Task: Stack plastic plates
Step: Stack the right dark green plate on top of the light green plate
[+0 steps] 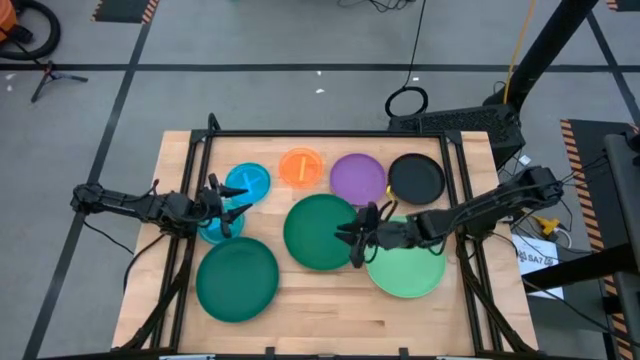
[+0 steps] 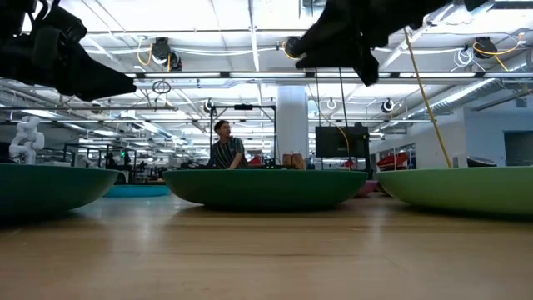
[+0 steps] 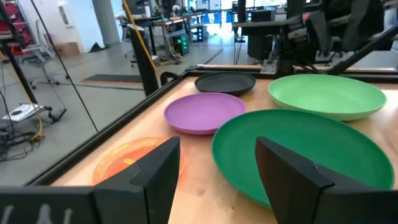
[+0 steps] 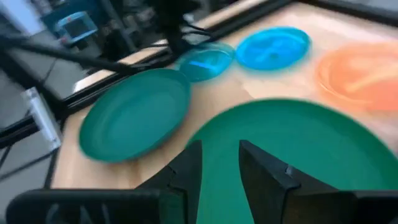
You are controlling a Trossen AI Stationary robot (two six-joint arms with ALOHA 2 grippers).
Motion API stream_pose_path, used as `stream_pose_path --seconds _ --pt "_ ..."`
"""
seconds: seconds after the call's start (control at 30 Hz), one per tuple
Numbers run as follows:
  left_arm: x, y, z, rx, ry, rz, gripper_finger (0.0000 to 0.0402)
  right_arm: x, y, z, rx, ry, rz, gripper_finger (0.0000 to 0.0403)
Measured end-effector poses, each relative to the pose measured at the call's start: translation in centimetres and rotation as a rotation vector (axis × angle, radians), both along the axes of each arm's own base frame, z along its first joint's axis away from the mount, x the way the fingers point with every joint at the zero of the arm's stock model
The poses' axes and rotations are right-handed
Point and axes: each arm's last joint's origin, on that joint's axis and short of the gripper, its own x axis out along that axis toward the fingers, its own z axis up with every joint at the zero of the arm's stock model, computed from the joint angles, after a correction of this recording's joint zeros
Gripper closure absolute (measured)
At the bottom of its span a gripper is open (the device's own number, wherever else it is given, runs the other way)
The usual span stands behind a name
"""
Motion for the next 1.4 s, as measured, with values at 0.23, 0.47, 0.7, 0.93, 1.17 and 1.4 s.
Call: stream_pose_path --seconds 0.23,0.47,0.7,0.93,1.17,1.4 --pt "0.0 0.0 0.0 0.019 0.007 0.001 0.0188 1.4 0.5 -0.1 0.076 0.153 -0.097 0.0305" --pt "-0.1 0.0 -0.4 -0.021 0.03 0.008 0.0188 2.2 -1.1 1.5 0.068 0.465 -0.267 0.0305" --pt "-0.2 0.0 -1.1 -0.075 0.085 0.02 0.0188 2.6 -2.7 0.4 0.133 0.568 -0.323 0.0305" --pt "-0.3 0.1 -1.7 -0.125 0.128 0.035 0.0188 3.2 -3.9 -0.8 0.168 0.593 -0.372 0.0291" --pt "-0.4 0.1 -1.8 -0.167 0.122 0.045 0.0188 3.2 -5.9 -1.2 0.173 0.629 -0.441 0.0264" --pt "-0.4 0.1 -1.8 -0.18 0.117 0.047 0.0188 3.7 -8.7 -3.5 0.245 0.726 -0.515 0.0263"
